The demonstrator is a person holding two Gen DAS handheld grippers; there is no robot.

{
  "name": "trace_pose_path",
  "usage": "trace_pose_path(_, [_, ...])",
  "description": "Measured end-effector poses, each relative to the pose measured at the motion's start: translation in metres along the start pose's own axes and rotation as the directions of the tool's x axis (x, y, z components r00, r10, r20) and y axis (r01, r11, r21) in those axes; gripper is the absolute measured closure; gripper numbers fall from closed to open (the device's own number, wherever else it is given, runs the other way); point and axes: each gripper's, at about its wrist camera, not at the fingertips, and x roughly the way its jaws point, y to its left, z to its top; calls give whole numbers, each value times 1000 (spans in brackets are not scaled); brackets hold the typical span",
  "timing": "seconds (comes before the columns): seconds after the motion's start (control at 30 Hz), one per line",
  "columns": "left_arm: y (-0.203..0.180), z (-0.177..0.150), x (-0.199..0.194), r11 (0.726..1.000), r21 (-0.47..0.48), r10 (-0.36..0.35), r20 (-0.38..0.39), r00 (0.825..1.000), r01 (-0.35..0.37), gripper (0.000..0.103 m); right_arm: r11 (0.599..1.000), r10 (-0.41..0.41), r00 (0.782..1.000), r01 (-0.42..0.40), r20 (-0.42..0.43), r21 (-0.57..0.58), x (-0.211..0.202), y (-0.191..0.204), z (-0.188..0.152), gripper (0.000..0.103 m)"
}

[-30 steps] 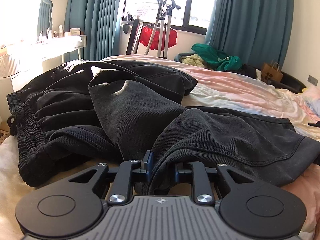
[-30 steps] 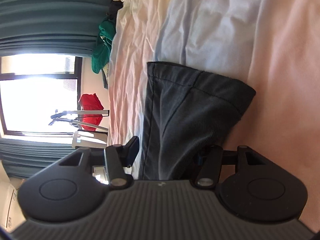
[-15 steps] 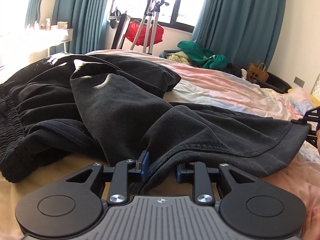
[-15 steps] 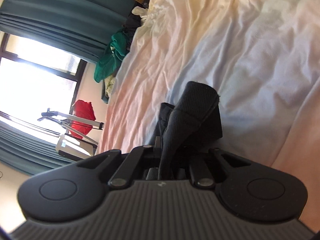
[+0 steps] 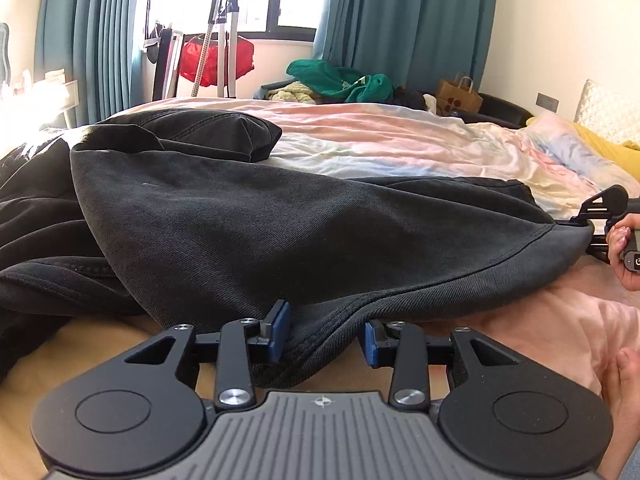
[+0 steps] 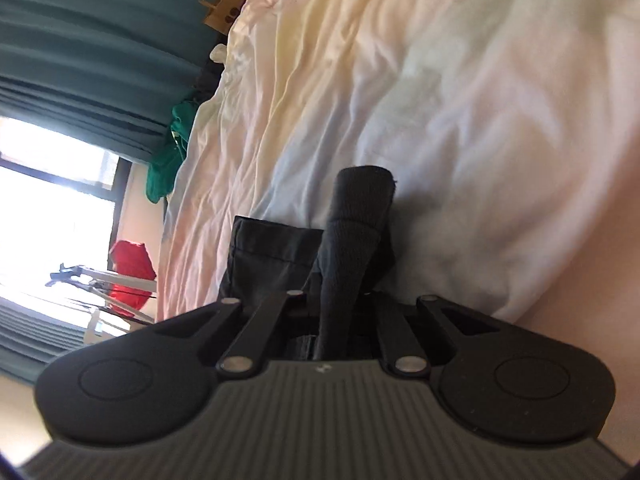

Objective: Fold clothes
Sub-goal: 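Fold the leg over with the left gripper while the right gripper holds the other hem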

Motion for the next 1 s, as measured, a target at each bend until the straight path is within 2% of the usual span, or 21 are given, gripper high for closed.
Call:
trace_pose_path(0.07, [1,2,-11,1000,-29,0,-6,1000,0,22,1000,23,1000,-23,-1,-7,-4,3,-1,96])
trace_pose_path(0.13, [3,4,-26,998,-61,-9,-11,1000,8,11,998,7,1000,-7,-4,-62,-7,9,-3,96])
trace_pose_path(0.2, [12,3,-41,992,-122,-32,-28,999,28,9,997,1,1000,-2,-9,-74,-8,10,-4,96])
trace_pose_path(0.27, [29,1,-56,971,-235,-67,-51,996,53,8,999,4,1000,-5,-12,-48,-9,8,-4,96])
trace_pose_path(0.3, [39,0,-61,953,-292,-100,-53,994,80,8,999,6,1000,-6,-12,-33,-10,7,-4,96])
trace_pose_path(0.33, [51,-3,-66,926,-360,-137,-46,989,112,8,1000,5,1000,-5,-11,-22,-11,6,-5,96])
trace_pose_path(0.37, [64,-6,-69,895,-432,-147,-41,988,115,8,1000,4,1000,-5,-10,-19,-11,7,-5,96])
trace_pose_path(0.4, [76,-10,-71,857,-502,-152,-36,988,113,7,1000,4,1000,-4,-9,-19,-12,8,-6,96])
trace_pose_path(0.47, [108,-21,-68,736,-671,-134,-20,991,86,7,1000,0,1000,0,-6,-28,-14,10,-7,96])
trace_pose_path(0.5, [126,-28,-65,653,-753,-128,-9,992,77,7,999,-3,1000,3,-4,-34,-15,11,-7,96])
trace_pose_path(0.53, [144,-36,-59,549,-833,-122,5,993,71,7,999,-5,1000,5,-1,-38,-16,12,-7,96])
trace_pose_path(0.6, [170,-49,-51,380,-922,-103,36,994,73,9,999,-8,1000,8,5,-45,-18,14,-8,96])
trace_pose_path(0.63, [185,-56,-48,273,-958,-82,68,994,88,12,999,-10,1000,10,8,-48,-18,14,-8,96])
trace_pose_path(0.67, [192,-60,-46,212,-972,-66,91,994,103,12,999,-12,1000,13,10,-51,-18,15,-9,96])
trace_pose_path(0.73, [206,-62,-45,127,-982,-23,140,990,141,13,998,-16,1000,16,15,-56,-18,16,-9,96])
trace_pose_path(0.83, [219,-61,-43,80,-987,32,145,989,143,18,998,-18,1000,19,23,-61,-18,16,-9,95])
trace_pose_path(0.9, [224,-62,-40,44,-989,50,141,989,139,26,998,-14,999,16,29,-61,-19,16,-9,96])
trace_pose_path(0.93, [227,-63,-39,26,-990,62,141,988,139,33,998,-9,999,11,33,-60,-20,16,-10,96])
trace_pose_path(1.0, [231,-62,-37,9,-991,78,133,988,133,43,998,-1,999,4,44,-62,-22,16,-10,96])
